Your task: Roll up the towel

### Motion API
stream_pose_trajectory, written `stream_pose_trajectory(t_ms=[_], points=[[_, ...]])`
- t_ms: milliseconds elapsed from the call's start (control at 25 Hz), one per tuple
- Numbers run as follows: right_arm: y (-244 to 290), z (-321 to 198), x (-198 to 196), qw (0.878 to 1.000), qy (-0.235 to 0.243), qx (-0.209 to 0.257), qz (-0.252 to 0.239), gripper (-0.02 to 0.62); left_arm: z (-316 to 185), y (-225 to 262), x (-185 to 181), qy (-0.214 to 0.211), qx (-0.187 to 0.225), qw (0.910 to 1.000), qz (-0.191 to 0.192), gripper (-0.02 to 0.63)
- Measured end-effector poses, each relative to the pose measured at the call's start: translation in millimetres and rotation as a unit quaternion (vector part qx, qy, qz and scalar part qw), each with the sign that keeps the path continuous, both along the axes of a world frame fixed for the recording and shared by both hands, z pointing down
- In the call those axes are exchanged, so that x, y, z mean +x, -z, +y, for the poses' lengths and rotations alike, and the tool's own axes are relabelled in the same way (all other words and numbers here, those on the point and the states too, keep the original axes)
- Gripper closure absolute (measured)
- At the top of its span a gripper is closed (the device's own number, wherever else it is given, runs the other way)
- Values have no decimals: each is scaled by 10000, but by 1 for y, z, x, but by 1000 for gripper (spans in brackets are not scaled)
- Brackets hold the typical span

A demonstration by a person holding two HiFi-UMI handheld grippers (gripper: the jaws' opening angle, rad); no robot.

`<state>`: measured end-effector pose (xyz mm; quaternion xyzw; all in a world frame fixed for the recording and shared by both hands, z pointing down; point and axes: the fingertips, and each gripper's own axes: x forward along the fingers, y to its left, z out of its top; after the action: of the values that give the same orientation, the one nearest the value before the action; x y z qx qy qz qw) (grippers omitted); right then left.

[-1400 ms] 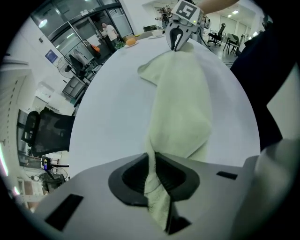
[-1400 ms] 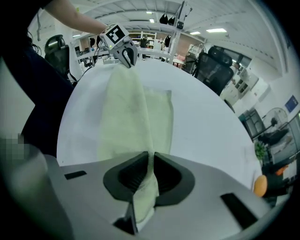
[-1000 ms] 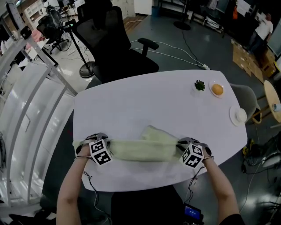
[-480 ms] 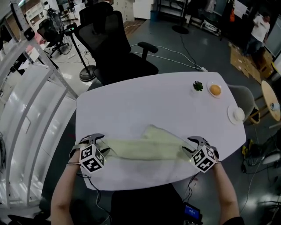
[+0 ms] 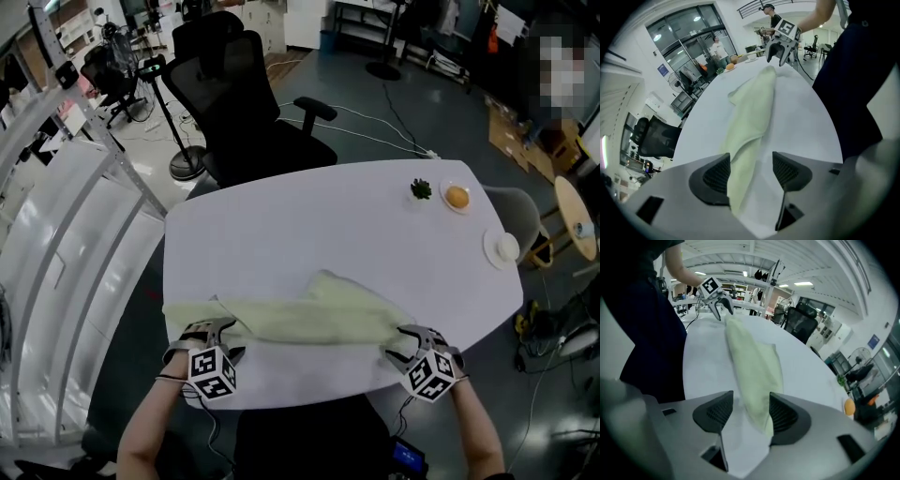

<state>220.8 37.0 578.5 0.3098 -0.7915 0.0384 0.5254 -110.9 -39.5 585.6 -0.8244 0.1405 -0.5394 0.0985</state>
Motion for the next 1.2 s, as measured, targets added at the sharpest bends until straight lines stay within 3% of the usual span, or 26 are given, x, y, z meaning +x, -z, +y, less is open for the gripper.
stream_pose_trajectory(t_ms=[200,360,480,560,840,1200], points=[[-35,-2,11,9996,17,-177,204,341,-12,-20,-1,9,119,9997,-234,330],[-49,-7,27,9984,88,-235,500,449,-24,-29,-1,-193,562,9963,-615,488],[-48,-7,30,9975,209,-171,656,493,-24,-33,-3,-339,652,9942,-781,539],[-46,-5,30,9963,327,-115,789,559,-21,-34,-4,-338,591,9943,-821,552],[-28,12,27,9950,568,-318,757,566,5,-15,-9,-248,44,9975,-656,560],[-16,54,31,9879,788,-1200,594,566,59,-22,-18,-499,-563,9942,-770,558]])
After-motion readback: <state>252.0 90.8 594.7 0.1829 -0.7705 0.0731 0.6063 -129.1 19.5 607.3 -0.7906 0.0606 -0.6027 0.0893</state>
